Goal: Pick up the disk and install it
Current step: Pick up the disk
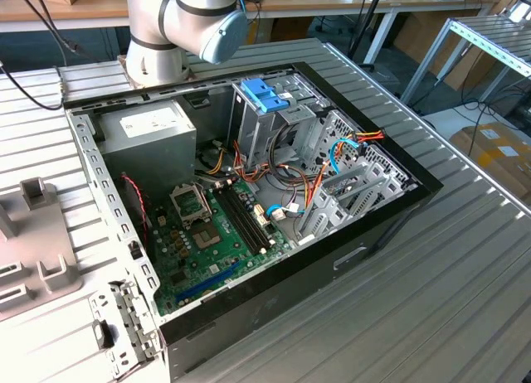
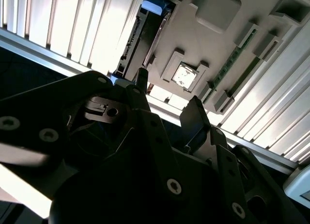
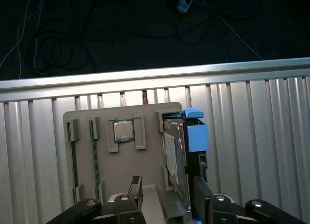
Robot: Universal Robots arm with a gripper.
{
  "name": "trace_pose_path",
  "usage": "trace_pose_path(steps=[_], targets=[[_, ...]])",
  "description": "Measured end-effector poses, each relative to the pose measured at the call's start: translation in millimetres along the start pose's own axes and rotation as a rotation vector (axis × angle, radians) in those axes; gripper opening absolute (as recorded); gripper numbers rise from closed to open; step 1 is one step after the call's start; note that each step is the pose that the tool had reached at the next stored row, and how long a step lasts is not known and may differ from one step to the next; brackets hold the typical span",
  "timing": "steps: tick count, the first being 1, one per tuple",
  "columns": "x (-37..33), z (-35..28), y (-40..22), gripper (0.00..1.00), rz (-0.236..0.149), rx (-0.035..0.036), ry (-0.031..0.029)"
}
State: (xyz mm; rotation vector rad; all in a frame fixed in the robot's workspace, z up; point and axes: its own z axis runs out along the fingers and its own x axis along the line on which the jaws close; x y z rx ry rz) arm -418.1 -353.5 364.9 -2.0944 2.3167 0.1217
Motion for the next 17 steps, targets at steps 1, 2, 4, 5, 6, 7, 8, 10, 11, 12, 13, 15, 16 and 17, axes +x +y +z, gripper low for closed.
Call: trace_pose_path(steps=[1,2,4,5,6,7,8,10,11,12,13,15,16,17], targets=[[0.0,0.2,0.0,0.54,0.000,0.0001,0.0000],[0.0,0.3,0.0,0.54,0.000,0.0000,0.0000],[0.0,0.8,0.0,0.54,0.000,0.0000,0.0000],[0.1,1.0,-0.1,0.54,0.000,0.0000,0.0000],[0.1,1.2,0.0,0.54,0.000,0.0000,0.0000],[0.1,1.3,-0.1,0.54,0.000,0.0000,0.0000],[0.1,1.5,-0.1,0.54,0.000,0.0000,0.0000],[0.1,1.8,-0.1,0.54,0.000,0.0001,0.0000],[0.1,2.0,-0.1,0.54,0.000,0.0000,0.0000],[0.1,2.2,-0.1,0.54,0.000,0.0000,0.0000],[0.1,2.3,-0.1,0.54,0.000,0.0000,0.0000],[0.2,2.6,-0.1,0.54,0.000,0.0000,0.0000],[0.2,2.8,-0.1,0.54,0.000,0.0000,0.0000],[0.2,3.0,-0.2,0.54,0.000,0.0000,0.0000]])
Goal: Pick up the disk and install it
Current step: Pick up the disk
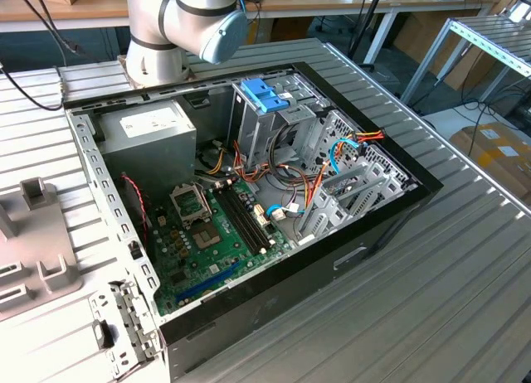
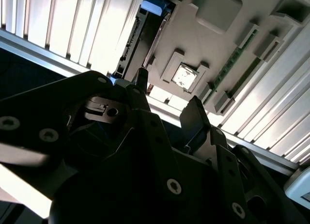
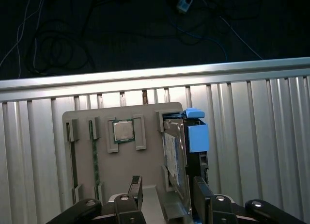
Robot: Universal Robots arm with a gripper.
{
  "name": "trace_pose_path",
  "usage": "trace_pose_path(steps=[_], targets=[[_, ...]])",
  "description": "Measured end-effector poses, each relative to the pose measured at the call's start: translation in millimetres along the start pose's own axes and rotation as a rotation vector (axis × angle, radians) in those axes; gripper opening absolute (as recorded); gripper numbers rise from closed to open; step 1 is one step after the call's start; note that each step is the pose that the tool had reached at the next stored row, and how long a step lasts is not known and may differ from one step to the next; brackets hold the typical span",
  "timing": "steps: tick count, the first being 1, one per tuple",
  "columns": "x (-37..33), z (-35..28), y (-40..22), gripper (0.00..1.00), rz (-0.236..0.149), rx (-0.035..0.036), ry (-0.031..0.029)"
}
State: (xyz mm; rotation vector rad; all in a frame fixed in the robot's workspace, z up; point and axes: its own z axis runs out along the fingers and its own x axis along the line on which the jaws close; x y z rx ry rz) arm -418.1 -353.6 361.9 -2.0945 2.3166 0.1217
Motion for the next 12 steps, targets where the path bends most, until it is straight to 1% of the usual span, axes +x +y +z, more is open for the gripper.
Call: trace_pose_path(steps=[2,12], targets=[[0.1,1.3,-0.1,0.54,0.000,0.0000,0.0000],[0.2,3.1,-0.1,0.54,0.000,-0.0001,0.0000]])
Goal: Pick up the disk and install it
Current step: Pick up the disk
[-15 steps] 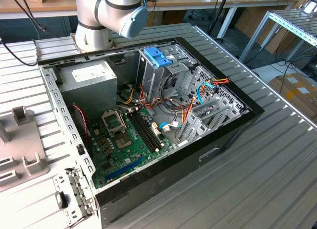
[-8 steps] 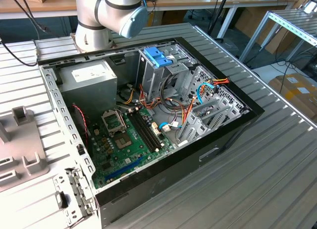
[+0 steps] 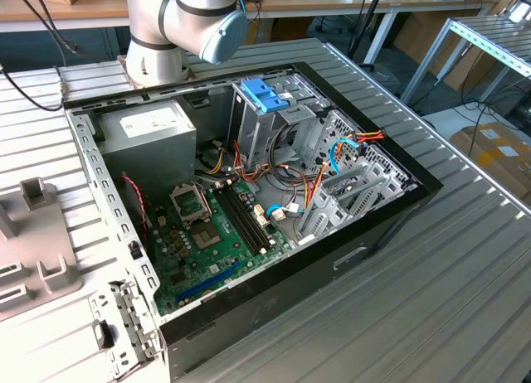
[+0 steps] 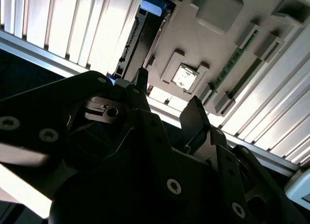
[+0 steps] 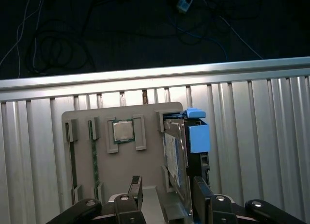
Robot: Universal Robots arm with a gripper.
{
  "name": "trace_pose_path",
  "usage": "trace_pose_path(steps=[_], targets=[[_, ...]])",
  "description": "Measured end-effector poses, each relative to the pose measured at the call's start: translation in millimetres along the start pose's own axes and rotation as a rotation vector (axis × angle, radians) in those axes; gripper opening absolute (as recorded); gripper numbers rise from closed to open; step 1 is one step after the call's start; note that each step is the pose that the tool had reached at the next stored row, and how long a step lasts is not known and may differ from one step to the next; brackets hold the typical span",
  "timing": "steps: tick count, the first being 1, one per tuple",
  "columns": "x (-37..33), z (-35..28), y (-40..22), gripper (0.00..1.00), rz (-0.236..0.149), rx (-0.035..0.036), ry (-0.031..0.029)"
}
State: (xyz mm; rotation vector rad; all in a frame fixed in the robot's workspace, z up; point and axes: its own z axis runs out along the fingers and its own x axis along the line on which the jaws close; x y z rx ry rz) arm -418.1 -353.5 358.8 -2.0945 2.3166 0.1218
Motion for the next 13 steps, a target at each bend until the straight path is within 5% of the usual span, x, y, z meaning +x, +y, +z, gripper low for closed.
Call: trace_pose_path(steps=[13], targets=[[-1.5,2.8,0.2,0.54,0.000,0.0001,0.0000]])
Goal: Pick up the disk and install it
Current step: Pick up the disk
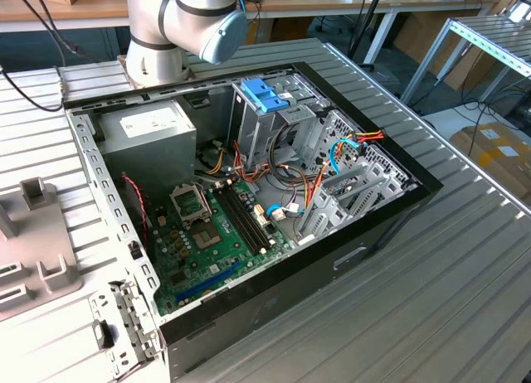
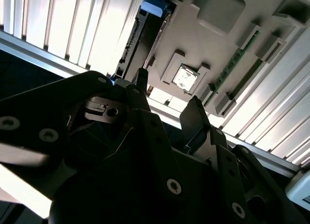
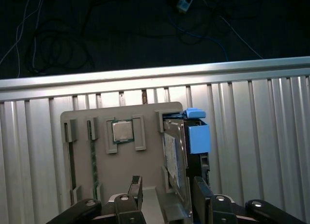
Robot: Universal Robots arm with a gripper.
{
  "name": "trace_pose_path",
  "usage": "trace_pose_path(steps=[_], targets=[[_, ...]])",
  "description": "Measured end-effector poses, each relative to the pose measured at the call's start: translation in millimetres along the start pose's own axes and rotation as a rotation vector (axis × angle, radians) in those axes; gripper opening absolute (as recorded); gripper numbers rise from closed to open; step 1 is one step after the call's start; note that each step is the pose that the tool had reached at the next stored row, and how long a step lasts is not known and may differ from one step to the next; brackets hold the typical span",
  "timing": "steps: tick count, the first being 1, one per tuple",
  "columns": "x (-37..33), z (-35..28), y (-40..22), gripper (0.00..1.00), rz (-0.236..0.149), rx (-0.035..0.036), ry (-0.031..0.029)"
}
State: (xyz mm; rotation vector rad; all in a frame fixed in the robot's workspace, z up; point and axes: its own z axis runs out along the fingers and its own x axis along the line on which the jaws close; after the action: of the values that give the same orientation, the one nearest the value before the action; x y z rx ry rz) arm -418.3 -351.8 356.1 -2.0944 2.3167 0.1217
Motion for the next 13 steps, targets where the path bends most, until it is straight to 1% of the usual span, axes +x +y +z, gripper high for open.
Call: trace_pose_path(steps=[5,13], targets=[[-5.0,1.8,1.6,0.54,-0.001,0.0002,0.0001],[-8.4,3.6,2.6,0.54,-0.002,-0.0001,0.0001]])
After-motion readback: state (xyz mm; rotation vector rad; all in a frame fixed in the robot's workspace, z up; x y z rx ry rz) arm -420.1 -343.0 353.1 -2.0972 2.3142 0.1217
